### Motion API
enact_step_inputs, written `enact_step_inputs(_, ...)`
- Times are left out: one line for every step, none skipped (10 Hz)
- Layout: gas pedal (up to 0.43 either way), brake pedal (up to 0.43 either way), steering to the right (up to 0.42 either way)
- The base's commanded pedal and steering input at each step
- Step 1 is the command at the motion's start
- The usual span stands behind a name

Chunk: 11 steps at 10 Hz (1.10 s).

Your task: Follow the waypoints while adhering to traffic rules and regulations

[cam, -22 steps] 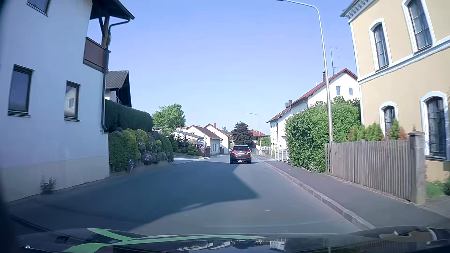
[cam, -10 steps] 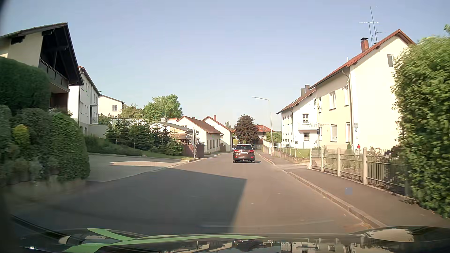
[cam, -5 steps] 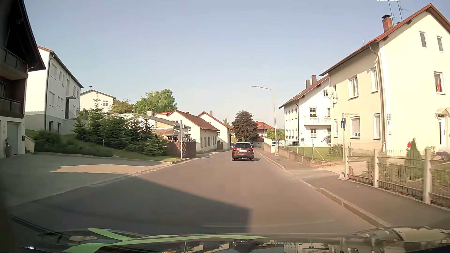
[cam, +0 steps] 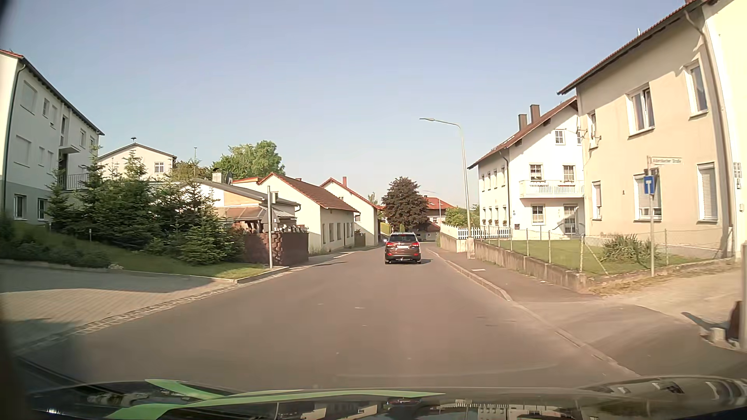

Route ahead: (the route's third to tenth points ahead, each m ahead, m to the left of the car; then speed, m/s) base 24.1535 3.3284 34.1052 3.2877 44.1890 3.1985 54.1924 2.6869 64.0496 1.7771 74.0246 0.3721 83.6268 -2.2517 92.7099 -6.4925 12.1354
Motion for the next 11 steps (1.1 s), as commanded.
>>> enact_step_inputs(0.02,0.0,-0.004)
enact_step_inputs(0.02,0.0,-0.004)
enact_step_inputs(0.02,0.0,-0.004)
enact_step_inputs(0.028,0.0,-0.004)
enact_step_inputs(0.028,0.0,-0.004)
enact_step_inputs(0.028,0.0,-0.004)
enact_step_inputs(0.0,0.0,-0.004)
enact_step_inputs(0.0,0.0,-0.004)
enact_step_inputs(0.0,0.0,-0.004)
enact_step_inputs(0.0,0.0,-0.004)
enact_step_inputs(0.0,0.0,-0.004)
